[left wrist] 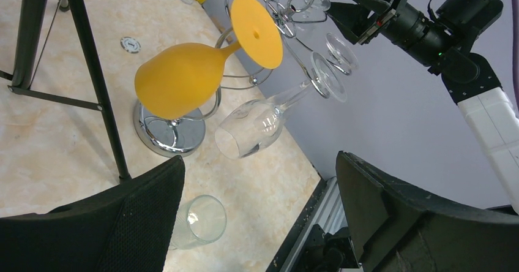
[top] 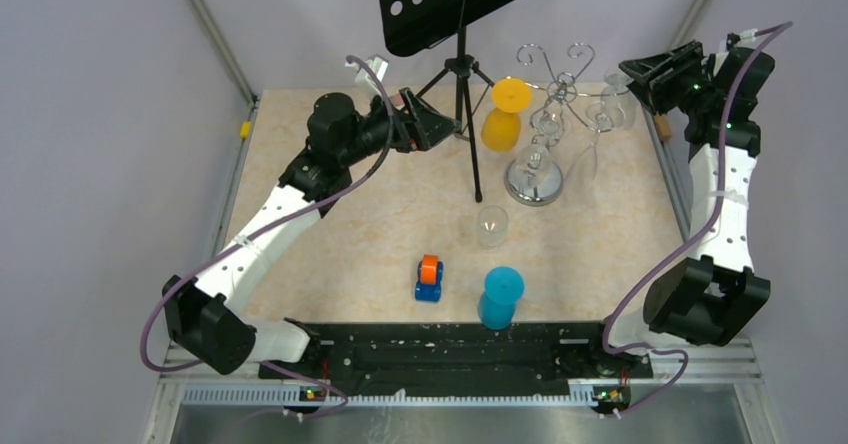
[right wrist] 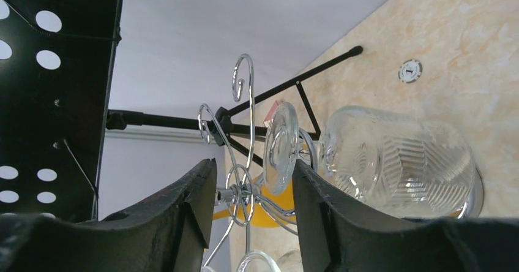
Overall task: Place the wine glass upside down on the wine glass rack
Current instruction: Turn the wine glass upside down at the wine rack, then pick up the wine glass at the center of the board.
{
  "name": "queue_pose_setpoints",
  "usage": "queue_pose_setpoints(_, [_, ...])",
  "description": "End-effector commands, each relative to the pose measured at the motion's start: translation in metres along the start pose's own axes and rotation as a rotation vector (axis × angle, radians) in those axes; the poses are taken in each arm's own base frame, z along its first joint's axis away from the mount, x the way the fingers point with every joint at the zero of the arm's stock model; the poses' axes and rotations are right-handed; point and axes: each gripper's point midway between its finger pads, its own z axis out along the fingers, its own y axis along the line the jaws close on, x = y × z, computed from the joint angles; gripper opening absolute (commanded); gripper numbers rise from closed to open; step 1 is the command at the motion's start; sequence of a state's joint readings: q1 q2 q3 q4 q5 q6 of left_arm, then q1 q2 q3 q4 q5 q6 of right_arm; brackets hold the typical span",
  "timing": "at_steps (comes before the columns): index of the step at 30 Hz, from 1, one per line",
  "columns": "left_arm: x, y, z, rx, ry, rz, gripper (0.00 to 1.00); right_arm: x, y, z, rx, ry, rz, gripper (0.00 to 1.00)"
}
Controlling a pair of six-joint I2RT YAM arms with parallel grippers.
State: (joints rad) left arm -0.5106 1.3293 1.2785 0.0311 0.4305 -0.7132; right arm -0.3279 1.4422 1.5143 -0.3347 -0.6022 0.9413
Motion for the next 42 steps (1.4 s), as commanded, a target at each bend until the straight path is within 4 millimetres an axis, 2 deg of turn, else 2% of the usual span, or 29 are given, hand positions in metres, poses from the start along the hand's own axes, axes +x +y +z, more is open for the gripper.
queue_pose_setpoints(1, [-0.024, -0.027, -0.006, 0.070, -0.058, 0.030, 0.95, -0.009, 0.030, -0.019, -0.025, -0.051, -0.087, 0.52])
queue_pose_setpoints(12, [-0.024, -0.031, -0.010, 0.078, -0.059, 0.039, 0.95, -0.011, 0.038, -0.030, -0.009, -0.062, -0.117, 0.65])
queue_pose_setpoints(15, [-0.024, -0.031, -0.011, 0.078, -0.059, 0.043, 0.95, -0.010, 0.039, -0.031, -0.009, -0.064, -0.122, 0.74])
queue_pose_setpoints(22, [-0.023, -0.032, -0.013, 0.078, -0.056, 0.047, 0.96, -0.013, 0.042, -0.039, 0.014, -0.085, -0.157, 0.75])
queue_pose_setpoints(26, [-0.020, -0.030, -0.015, 0.066, -0.044, 0.055, 0.96, -0.019, 0.047, -0.051, 0.036, -0.129, -0.216, 0.76])
queue_pose_setpoints(30, [-0.012, -0.023, -0.021, 0.040, -0.030, 0.069, 0.97, -0.026, 0.050, -0.066, 0.071, -0.190, -0.303, 0.77])
queue_pose_setpoints(36, [0.014, -0.002, -0.033, -0.051, 0.064, 0.067, 0.99, -0.032, 0.051, -0.095, 0.136, -0.277, -0.437, 0.77])
queue_pose_setpoints(42, [0.043, 0.021, -0.050, -0.158, 0.173, 0.062, 0.99, -0.019, 0.037, -0.114, 0.184, -0.284, -0.512, 0.80])
